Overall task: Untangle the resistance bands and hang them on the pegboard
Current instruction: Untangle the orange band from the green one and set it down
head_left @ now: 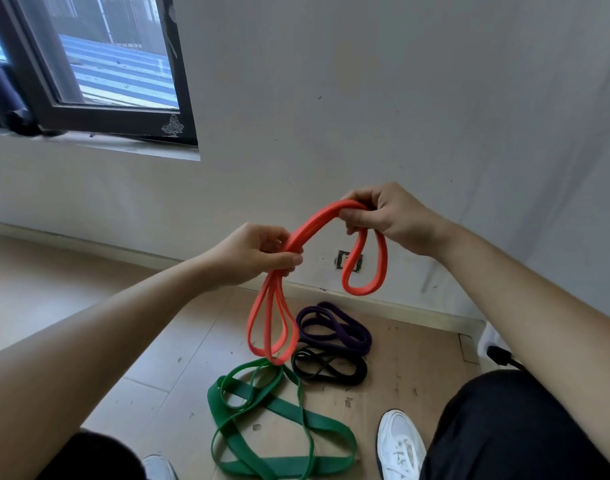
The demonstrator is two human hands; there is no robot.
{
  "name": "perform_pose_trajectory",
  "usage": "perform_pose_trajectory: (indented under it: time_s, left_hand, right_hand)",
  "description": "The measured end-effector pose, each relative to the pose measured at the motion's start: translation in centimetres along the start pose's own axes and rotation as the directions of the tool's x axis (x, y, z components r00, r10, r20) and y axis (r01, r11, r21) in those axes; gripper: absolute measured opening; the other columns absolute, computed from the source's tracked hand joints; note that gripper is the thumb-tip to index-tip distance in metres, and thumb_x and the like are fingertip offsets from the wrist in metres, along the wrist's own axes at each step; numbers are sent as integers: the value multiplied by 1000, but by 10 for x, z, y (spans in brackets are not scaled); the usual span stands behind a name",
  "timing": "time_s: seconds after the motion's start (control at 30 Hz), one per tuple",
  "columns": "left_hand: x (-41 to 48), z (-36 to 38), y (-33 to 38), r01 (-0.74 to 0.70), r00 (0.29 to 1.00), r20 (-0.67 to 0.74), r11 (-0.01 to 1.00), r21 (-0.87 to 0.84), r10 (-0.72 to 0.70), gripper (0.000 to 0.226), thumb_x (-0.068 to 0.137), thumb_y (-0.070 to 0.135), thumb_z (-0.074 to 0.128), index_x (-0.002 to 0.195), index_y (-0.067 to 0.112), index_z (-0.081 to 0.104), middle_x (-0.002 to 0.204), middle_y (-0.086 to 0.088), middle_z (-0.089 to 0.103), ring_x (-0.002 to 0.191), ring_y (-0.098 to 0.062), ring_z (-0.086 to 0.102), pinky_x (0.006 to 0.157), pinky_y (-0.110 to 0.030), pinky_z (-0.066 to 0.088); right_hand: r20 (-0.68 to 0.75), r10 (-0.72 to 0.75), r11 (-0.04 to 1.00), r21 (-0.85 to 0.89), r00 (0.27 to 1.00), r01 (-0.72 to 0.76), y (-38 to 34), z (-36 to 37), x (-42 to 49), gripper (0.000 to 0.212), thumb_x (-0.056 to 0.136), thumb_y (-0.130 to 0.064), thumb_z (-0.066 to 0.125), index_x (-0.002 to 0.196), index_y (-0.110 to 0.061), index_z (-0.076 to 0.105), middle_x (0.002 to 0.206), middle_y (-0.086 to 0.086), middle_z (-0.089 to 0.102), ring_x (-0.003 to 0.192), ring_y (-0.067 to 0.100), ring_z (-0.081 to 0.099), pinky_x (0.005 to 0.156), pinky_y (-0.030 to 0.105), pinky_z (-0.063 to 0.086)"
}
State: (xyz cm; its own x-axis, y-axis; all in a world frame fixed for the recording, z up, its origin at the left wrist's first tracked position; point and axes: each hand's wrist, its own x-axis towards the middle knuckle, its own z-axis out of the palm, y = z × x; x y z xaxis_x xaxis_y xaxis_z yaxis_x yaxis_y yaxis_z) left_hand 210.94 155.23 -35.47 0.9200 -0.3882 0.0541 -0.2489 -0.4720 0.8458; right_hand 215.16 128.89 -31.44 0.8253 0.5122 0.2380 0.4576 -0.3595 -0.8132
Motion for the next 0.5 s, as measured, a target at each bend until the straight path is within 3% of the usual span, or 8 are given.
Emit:
perform_pose_trajectory:
  time_s: [0.1, 0.23, 0.33, 0.4, 0.5]
  left_hand:
    - [1, -2, 4, -19, 999, -47, 999, -49, 17, 20, 92, 20, 70, 110, 13, 70, 92, -4, 77, 89, -19, 76, 83, -30, 61]
    - [2, 4, 14, -57, 994, -99, 988, -144, 43, 18, 92, 19, 70, 108, 10, 71, 90, -4, 76, 87, -19, 75, 79, -26, 59]
    - [5, 11, 20, -95, 992, -93, 989, -110, 85, 19, 92, 21, 71, 109, 12, 71, 93, -7, 76, 90, -21, 74, 85, -32, 60]
    - [6, 14, 22, -108, 991, -83, 990, -86, 101, 19, 92, 22, 71, 109, 13, 72, 94, -9, 75, 91, -24, 73, 87, -36, 60]
    - [6, 14, 21, -98, 995, -43, 993, -70, 96, 20, 92, 23, 72, 111, 14, 72, 96, -11, 75, 94, -29, 72, 92, -43, 59]
  right_hand:
    - [8, 78, 997, -30, 997, -78, 16, -8, -5, 16, 96, -16, 67, 106, -6, 74, 84, 4, 73, 84, 16, 71, 80, 26, 54]
    - [183, 235, 969, -118, 954, -216, 28, -4, -16, 21, 91, -19, 73, 109, -9, 74, 102, 10, 76, 101, 24, 72, 94, 41, 56]
    - [258, 232, 973, -57, 938, -225, 22, 12, -20, 26, 88, -17, 77, 112, -8, 72, 110, 12, 74, 106, 24, 70, 102, 41, 54]
    - [226, 176, 983, 5, 958, -181, 12, 20, -20, 29, 87, -15, 78, 115, -9, 71, 110, 9, 74, 105, 21, 71, 97, 35, 55]
    - [146, 102, 994, -44, 984, -97, -3, 28, -18, 26, 87, -18, 79, 112, -12, 72, 99, 2, 75, 91, 13, 73, 77, 22, 55]
